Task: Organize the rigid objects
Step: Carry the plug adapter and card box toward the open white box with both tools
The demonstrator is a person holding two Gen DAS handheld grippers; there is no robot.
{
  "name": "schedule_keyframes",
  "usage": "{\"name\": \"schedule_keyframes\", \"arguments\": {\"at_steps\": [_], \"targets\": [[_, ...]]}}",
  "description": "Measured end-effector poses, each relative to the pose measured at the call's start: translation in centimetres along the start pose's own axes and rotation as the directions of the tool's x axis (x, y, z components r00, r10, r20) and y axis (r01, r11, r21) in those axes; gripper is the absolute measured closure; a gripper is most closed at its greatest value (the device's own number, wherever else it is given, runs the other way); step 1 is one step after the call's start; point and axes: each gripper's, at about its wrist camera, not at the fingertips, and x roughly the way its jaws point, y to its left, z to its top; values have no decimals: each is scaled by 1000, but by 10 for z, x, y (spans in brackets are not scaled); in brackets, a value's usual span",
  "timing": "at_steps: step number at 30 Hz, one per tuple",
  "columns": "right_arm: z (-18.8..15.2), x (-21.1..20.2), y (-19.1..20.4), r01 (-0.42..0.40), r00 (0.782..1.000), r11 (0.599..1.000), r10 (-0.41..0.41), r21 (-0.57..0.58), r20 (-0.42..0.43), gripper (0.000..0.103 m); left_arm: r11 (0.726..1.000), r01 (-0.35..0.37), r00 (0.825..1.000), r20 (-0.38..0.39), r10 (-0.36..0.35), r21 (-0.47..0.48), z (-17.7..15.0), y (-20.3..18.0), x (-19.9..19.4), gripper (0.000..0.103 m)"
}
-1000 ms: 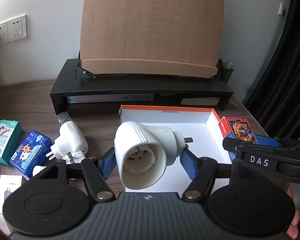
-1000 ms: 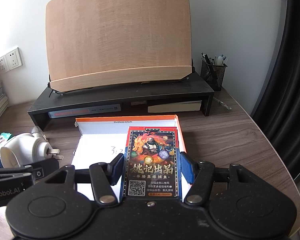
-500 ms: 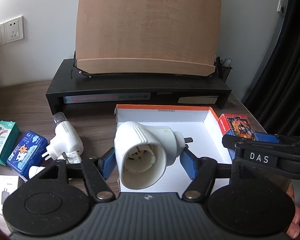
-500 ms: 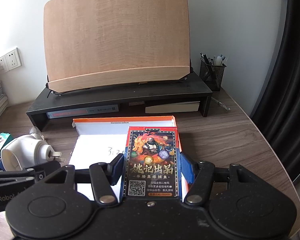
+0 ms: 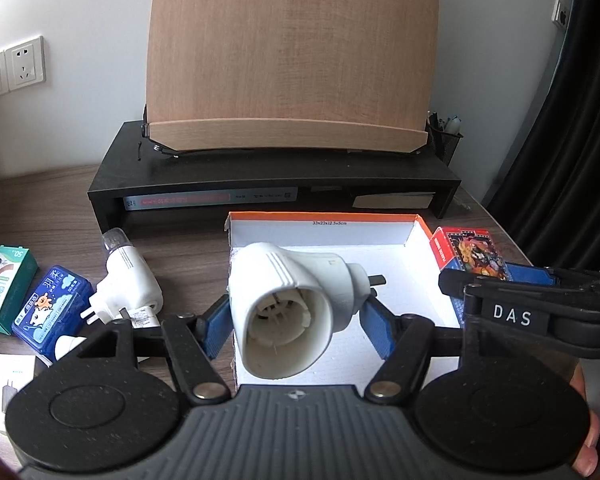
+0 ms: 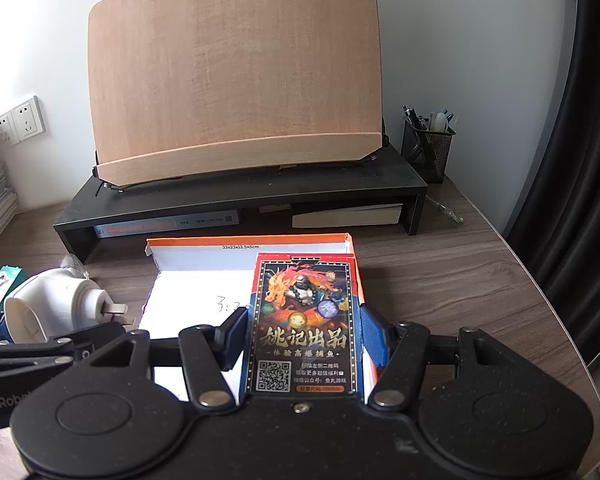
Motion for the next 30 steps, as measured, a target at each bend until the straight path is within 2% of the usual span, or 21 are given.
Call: {"name": "schedule_keyframes", "arguments": {"at_steps": [30], "targets": [[3, 10, 3, -9, 1000, 1000, 9, 0, -10, 32, 1000, -11, 1000, -6, 11, 4, 0, 3, 5, 34]]}}
